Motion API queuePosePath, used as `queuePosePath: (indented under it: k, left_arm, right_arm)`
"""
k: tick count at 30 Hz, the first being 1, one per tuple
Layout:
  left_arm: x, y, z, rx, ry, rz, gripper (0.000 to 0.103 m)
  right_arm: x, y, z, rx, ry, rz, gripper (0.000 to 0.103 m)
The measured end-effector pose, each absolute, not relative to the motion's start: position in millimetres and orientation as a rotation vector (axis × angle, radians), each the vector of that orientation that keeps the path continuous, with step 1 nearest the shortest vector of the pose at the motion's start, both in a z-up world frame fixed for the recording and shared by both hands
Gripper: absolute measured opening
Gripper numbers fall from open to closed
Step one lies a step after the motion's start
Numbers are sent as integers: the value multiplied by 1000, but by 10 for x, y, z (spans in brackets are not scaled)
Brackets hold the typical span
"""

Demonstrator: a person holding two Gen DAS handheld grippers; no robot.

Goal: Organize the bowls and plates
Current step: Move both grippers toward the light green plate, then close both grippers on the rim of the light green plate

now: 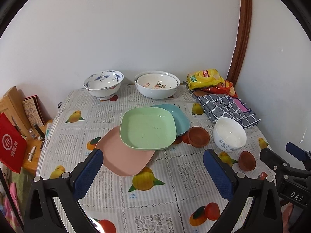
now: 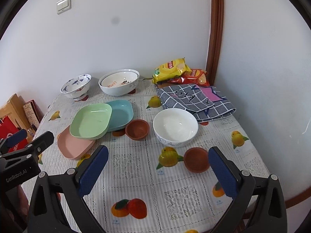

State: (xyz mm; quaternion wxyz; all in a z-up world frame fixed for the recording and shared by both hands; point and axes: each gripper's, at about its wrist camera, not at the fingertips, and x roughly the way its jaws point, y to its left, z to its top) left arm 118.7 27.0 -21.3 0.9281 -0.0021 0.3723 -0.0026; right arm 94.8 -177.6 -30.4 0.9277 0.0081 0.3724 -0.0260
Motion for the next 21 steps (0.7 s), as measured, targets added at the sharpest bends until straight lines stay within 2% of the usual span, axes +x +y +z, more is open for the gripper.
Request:
queuePosePath:
  k: [9, 14, 21]
  left_arm:
    - [1713, 468, -366, -52, 802, 19, 103]
    - [1945, 626, -478, -67, 837, 51, 103]
    - [2175, 796, -628, -71, 867, 81, 103]
  right_arm:
    - [1477, -1609, -387, 22, 780, -6, 98]
    - [1773, -1462, -472, 48, 812, 41, 88]
    - [2088, -1258, -653, 62, 834, 80, 86]
